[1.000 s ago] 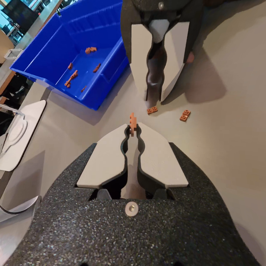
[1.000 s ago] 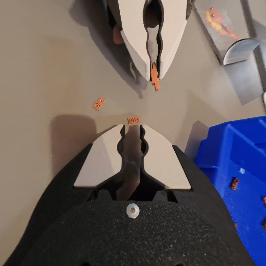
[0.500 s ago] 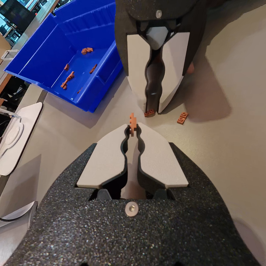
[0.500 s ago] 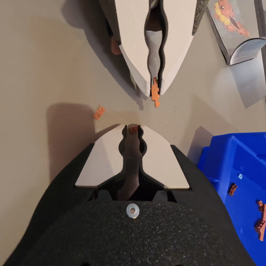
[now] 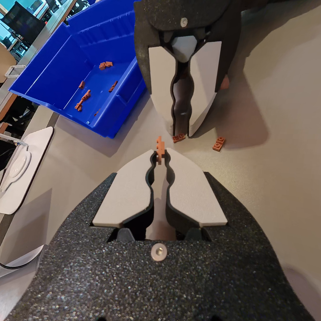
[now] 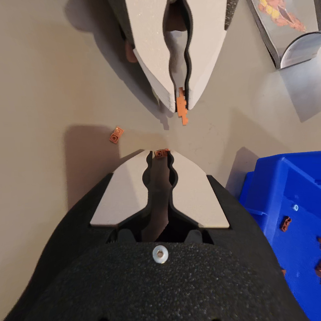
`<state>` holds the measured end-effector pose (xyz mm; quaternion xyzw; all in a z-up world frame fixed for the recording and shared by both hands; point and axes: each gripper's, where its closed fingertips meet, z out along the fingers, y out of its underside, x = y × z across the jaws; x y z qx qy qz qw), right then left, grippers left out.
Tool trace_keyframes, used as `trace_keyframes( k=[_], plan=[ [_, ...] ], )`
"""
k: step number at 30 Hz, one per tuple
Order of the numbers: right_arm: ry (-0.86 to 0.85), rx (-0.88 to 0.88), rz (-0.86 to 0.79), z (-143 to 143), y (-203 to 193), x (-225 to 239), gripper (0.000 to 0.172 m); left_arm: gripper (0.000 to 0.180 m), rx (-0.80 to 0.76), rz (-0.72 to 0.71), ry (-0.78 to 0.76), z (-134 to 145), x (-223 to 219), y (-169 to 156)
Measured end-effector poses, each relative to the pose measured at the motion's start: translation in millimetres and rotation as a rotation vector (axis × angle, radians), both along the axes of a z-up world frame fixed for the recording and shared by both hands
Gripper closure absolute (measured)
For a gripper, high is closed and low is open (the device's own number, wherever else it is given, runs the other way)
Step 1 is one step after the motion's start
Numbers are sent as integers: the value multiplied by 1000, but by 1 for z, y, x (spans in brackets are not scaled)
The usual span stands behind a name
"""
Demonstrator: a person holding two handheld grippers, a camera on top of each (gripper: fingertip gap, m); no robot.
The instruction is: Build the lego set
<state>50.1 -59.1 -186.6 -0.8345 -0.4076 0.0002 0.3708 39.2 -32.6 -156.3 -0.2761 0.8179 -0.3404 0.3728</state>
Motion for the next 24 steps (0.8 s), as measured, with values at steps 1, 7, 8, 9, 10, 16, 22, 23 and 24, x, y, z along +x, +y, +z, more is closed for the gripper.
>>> trace_keyframes(
  k=[1,7,8,9,10,16,22,23,24],
  plan=[
    [3,-2,-14,0,1,2,157,172,1,-3,0,0,0,-1],
    [-14,2,-31,-2,4,1,165,172,12,-18,0,-3,0,-4],
    [-16,2,-33,-2,4,1,165,172,13,-19,3,-3,0,-4],
    [-15,0,-37,-2,4,1,165,172,15,-19,4,-4,0,-4],
    [-12,-5,-40,-2,4,1,165,172,18,-19,6,-5,0,-4],
    [86,-43,-18,0,-1,-6,165,172,54,-31,-7,-7,-1,-3],
    [480,-31,112,41,-14,-32,166,172,5,-141,-119,10,-8,-17],
    [541,-29,129,48,-15,-34,166,172,-13,-159,-145,15,-10,-20],
    [598,-29,146,54,-17,-36,166,172,-31,-173,-170,20,-11,-22]
  ],
)
